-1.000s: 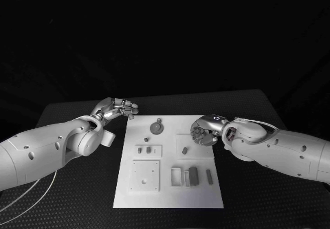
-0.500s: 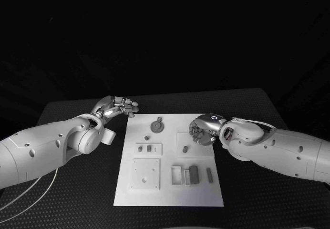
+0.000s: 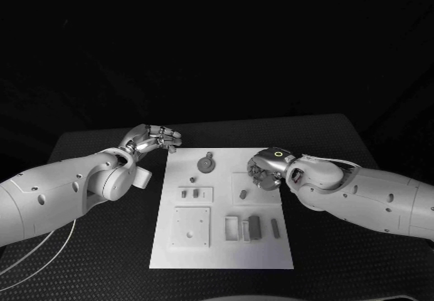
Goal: Assemble the parts on the task board
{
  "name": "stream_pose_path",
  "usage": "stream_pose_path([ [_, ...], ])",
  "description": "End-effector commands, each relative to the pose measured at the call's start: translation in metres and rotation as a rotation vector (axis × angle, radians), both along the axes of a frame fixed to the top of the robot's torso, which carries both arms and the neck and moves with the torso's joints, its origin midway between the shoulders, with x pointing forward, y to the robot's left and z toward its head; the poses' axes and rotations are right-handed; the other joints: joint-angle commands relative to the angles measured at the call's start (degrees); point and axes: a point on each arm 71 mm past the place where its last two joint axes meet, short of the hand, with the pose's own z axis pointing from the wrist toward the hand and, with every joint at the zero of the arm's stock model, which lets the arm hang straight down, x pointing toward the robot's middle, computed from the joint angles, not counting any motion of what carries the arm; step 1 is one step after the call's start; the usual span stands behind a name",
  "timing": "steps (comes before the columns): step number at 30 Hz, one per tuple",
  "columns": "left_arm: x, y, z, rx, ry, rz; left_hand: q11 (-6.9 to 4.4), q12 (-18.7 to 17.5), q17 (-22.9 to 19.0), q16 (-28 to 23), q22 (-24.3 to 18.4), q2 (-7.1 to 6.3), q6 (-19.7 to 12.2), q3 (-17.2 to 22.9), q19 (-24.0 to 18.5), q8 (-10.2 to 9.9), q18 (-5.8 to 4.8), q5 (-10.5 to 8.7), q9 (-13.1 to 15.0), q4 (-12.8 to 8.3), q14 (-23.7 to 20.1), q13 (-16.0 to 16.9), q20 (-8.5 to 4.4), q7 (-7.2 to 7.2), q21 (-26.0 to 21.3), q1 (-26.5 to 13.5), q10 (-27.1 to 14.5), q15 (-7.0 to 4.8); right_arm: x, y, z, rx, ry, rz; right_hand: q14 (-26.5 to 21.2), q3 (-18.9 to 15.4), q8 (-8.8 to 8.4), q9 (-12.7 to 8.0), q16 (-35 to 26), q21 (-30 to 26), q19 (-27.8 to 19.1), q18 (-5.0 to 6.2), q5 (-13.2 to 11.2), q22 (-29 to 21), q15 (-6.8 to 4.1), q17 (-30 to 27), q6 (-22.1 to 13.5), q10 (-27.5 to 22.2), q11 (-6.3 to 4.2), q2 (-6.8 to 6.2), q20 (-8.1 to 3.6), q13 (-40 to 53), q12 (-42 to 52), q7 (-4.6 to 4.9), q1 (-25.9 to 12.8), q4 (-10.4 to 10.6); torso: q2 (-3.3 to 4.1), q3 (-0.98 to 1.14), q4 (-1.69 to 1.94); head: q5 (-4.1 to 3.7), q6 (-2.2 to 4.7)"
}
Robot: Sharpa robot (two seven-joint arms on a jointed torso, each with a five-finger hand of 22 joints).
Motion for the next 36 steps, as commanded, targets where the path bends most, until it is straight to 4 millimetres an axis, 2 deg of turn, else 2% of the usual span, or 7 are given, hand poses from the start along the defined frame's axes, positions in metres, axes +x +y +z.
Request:
stream_pose_path([
  [1,0.0002,-0.0009,0.0008,-0.010,0.001,-0.003,0.08,-0.32,0.11,-0.38,0.06,0.01,-0.49,-0.34,0.25,-0.29,0.62,-0.20,-0.06,0.02,0.14,-0.09,0.33,0.09,-0.32,-0.37,-0.33,0.32,-0.0083,0.0007,-0.0175,-0.083,0.036,0.015,0.70,0.57,0.32,0.18,0.57,0.40,0.90,0.42,-0.23,0.43,-0.07,0.53,0.86,0.92,-0.10,0.23,-0.15,0.60,-0.24,-0.08,0.78,-0.07,-0.03,0.01,-0.01,-0.10,-0.23],
  [9,0.0001,-0.0005,0.0008,-0.010,0.001,-0.003,0.10,-0.34,0.18,-0.42,0.09,-0.03,-0.55,-0.35,0.28,-0.32,0.64,-0.20,-0.06,-0.01,0.19,-0.12,0.31,0.12,-0.34,-0.32,-0.36,0.31,-0.0096,-0.0005,-0.0198,-0.107,0.008,0.012,2.47,2.18,1.16,1.21,1.94,1.55,3.09,0.42,-0.04,1.83,-1.03,2.69,3.24,3.44,-1.21,1.48,-1.07,2.80,-0.06,-1.04,2.05,-1.37,0.00,0.02,-0.01,-0.21,-0.44],
  [15,0.0000,-0.0004,0.0007,-0.009,0.002,-0.002,0.11,-0.36,0.24,-0.47,0.12,-0.06,-0.61,-0.35,0.30,-0.34,0.66,-0.20,-0.06,-0.05,0.23,-0.14,0.31,0.14,-0.36,-0.26,-0.39,0.30,-0.0102,-0.0019,-0.0227,-0.130,-0.002,0.009,3.26,3.16,1.34,1.87,2.40,2.07,4.15,0.42,0.53,2.62,-1.52,4.02,4.25,4.54,-1.67,1.28,-1.56,4.29,-0.25,-1.45,1.95,-1.58,-0.01,0.02,0.03,-0.36,-0.72],
  [24,0.0000,0.0000,0.0006,-0.008,0.003,0.000,0.14,-0.39,0.36,-0.59,0.17,-0.20,-0.76,-0.39,0.30,-0.42,0.66,-0.22,-0.08,-0.09,0.25,-0.19,0.32,0.20,-0.42,-0.21,-0.45,0.30,-0.0112,-0.0020,-0.0223,-0.120,-0.028,0.002,3.98,3.82,1.43,2.48,2.73,2.59,5.14,0.42,1.16,3.33,-1.96,5.16,5.00,5.33,-2.03,0.99,-1.99,5.57,-0.44,-1.76,1.81,-1.67,0.01,0.04,-0.03,-0.43,-0.71],
  [36,0.0012,0.0014,0.0002,-0.005,0.003,0.005,0.21,-0.46,0.52,-0.77,0.24,-0.25,-1.01,-0.46,0.31,-0.54,0.64,-0.25,-0.10,0.00,0.26,-0.26,0.35,0.32,-0.51,-0.31,-0.56,0.33,-0.0120,-0.0022,-0.0193,-0.091,-0.045,-0.008,4.60,4.41,1.45,2.99,2.85,2.90,5.82,0.42,1.18,3.83,-2.27,5.95,5.54,5.97,-2.32,0.61,-2.32,6.61,-0.58,-1.97,1.37,-1.50,-0.01,-0.01,0.08,-0.45,-0.69],
])
